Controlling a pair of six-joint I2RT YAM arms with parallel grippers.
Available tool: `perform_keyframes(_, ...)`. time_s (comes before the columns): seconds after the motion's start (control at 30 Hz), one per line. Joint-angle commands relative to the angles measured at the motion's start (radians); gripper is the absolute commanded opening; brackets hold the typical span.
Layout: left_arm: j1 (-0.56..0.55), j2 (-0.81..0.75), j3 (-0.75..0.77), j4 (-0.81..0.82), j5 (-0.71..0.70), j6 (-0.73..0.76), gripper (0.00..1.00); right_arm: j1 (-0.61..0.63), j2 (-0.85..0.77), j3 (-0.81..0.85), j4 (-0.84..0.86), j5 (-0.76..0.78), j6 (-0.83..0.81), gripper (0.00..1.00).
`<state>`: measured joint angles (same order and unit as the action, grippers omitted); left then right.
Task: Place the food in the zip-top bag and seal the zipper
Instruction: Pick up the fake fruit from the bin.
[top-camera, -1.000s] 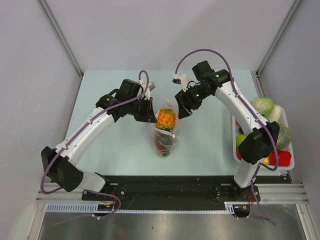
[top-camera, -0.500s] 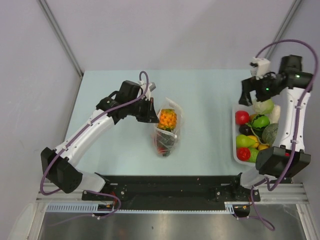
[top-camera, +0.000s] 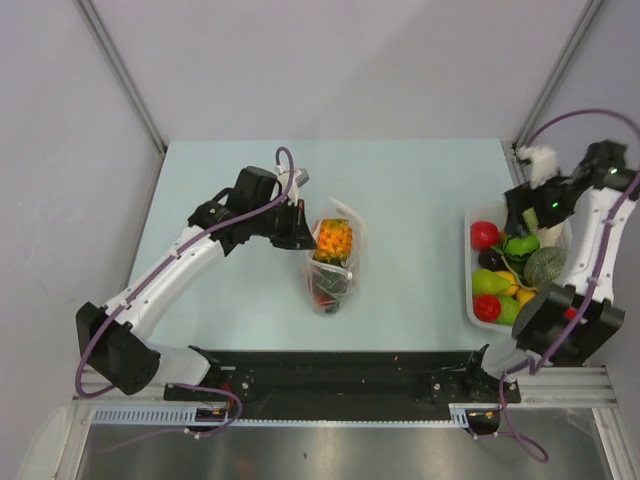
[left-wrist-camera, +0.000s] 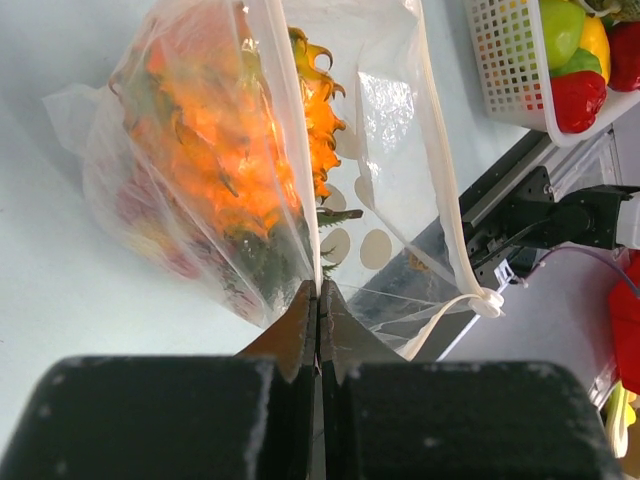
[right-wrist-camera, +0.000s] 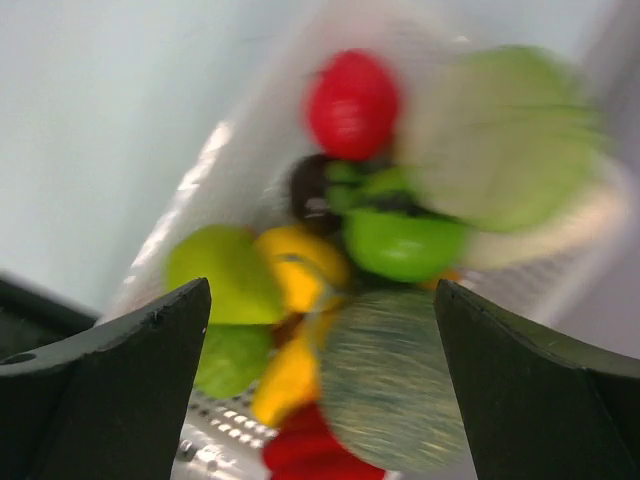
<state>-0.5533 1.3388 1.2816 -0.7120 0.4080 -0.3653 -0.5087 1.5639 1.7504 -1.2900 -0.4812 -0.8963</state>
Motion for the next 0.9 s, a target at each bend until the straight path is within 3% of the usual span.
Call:
perform_keyframes(0.0,0.006,-0.036,-0.022,0.034,0.032,0.02,0.0,0.221,-0.28,-0.294,-0.224,0.03,-0.135,0.97)
perform_keyframes(0.1,0.006,-0.042,-0.03,0.035,0.046,0.02,0.0,0.324,-0.376,-0.413,-0.224,0.078,-0.046,0.95)
perform_keyframes(0.33,0.006,-0.067,-0.053,0.054,0.054,0.023,0.0,0.345,-0.456,-0.561,-0.224,0.2,0.072,1.0)
perform_keyframes(0.57,0.006,-0.081,-0.071,0.068,0.068,0.025,0.0,0.294,-0.403,-0.634,-0.141,0.269,0.149,1.0)
perform_keyframes(0.87,0.006,-0.093,-0.091,0.074,0.069,0.034,0.0,0.254,-0.321,-0.661,-0.178,0.236,0.152,0.86)
